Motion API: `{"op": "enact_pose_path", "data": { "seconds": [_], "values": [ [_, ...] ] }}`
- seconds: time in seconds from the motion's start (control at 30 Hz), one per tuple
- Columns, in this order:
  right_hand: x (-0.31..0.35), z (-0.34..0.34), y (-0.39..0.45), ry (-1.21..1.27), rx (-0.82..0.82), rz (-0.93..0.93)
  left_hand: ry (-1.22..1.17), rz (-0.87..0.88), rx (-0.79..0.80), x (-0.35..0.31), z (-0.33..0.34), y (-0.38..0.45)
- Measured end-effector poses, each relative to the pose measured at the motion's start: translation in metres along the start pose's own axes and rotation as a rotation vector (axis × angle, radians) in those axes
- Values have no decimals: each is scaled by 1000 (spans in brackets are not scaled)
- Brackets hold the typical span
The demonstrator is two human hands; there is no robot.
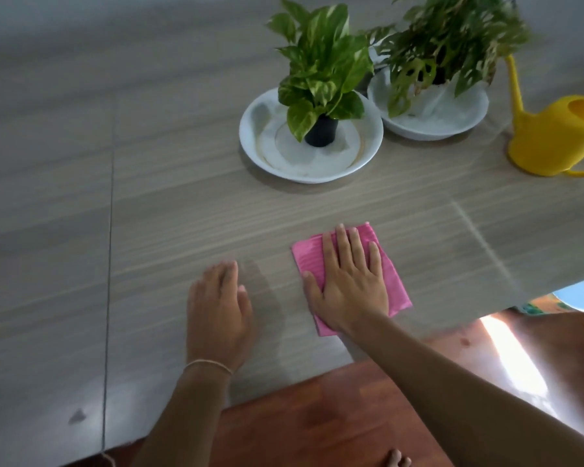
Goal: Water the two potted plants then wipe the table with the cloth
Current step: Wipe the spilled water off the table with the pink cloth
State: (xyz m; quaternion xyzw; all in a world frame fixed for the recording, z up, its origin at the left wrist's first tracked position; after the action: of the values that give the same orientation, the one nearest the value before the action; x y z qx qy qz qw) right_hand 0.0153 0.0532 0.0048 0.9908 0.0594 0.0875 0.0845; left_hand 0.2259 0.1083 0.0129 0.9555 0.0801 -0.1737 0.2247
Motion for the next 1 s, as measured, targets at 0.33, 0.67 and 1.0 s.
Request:
{"op": "enact_pose_path", "data": {
  "seconds": [0.33, 0.67, 1.0],
  "values": [
    [97, 13, 8, 74, 33, -97, 224, -188, -11, 58, -24, -27],
    [155, 26, 5, 122, 91, -169, 183, -208, -46, 57, -27, -26],
    [112, -16, 15, 702, -48, 98, 142, -258, 26, 63, -28, -22]
  ]
}}
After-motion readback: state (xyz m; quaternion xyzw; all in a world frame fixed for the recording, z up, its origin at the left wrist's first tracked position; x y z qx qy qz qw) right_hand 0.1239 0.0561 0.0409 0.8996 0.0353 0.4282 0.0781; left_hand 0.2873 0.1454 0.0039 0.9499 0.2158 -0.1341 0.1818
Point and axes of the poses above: each hand's wrist, its own y-axis towards the middle knuckle, its own z-axis out of the palm, x = y × z, the point moved 4 cm from there along y, towards the middle knuckle, and after that the axes turned 14 degrees about -x, right-handed, at the moved point
